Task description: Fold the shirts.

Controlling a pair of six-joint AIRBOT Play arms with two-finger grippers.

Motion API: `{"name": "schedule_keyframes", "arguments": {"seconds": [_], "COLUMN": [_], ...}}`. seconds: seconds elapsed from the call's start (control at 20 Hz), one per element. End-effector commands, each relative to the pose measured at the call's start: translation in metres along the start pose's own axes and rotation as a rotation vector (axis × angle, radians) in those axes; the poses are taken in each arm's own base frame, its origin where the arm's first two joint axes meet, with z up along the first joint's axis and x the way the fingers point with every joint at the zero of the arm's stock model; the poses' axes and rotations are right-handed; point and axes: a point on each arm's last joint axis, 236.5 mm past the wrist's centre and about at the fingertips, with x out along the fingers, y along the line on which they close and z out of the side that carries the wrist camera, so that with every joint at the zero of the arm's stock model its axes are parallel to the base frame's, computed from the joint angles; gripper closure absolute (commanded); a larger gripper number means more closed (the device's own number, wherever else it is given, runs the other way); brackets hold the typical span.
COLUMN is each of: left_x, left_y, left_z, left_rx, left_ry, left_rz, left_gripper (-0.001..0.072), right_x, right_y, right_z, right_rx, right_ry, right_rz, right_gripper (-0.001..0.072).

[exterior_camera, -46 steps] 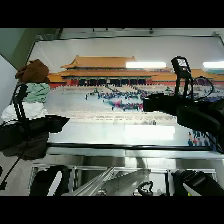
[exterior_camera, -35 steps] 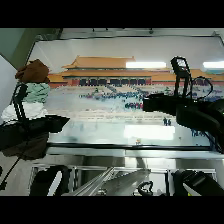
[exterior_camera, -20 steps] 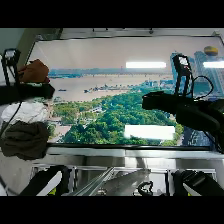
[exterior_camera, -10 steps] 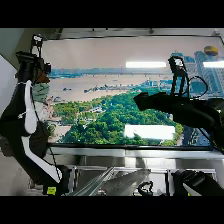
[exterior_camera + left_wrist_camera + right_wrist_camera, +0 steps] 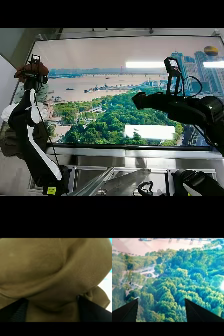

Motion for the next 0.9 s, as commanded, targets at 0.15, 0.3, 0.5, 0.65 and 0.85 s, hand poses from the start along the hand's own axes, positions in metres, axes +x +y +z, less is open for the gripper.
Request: {"name": "schedule_keyframes", "arguments": {"seconds": [0.15, 0.3, 0.5, 0.65, 0.85], "left_x": [0.013, -0.027, -0.108, -0.159, -0.224], "left_y": [-0.003, 0.021, 0.047, 0.059, 0.017], "left_z": [-0.024, 0.026, 0.097, 0.118, 0.126], "left_rx": [0.000, -0.019, -0.043, -0.058, -0.146], "left_ry": [0.051, -0.044, -0.177, -0.193, -0.141], "left_rz": [-0.004, 0.026, 0.058, 0.071, -0.119], "left_gripper": [0.0694, 0.0694, 0.0694, 0.0694, 0.0694], "right_x": [0.003, 0.003, 0.002, 0.001, 0.001], "right_y": [0.001, 0.003, 0.004, 0.001, 0.000], "right_z": [-0.001, -0.003, -0.014, -0.025, -0.031], "right_rx": [0.021, 0.031, 0.043, 0.042, 0.042], "right_ry": [0.007, 0.015, 0.062, 0.107, 0.132], "right_rz": [0.005, 0.015, 0.017, 0.005, -0.002], "right_gripper": [0.0086, 0.0086, 0.0086, 0.0086, 0.0088]}}
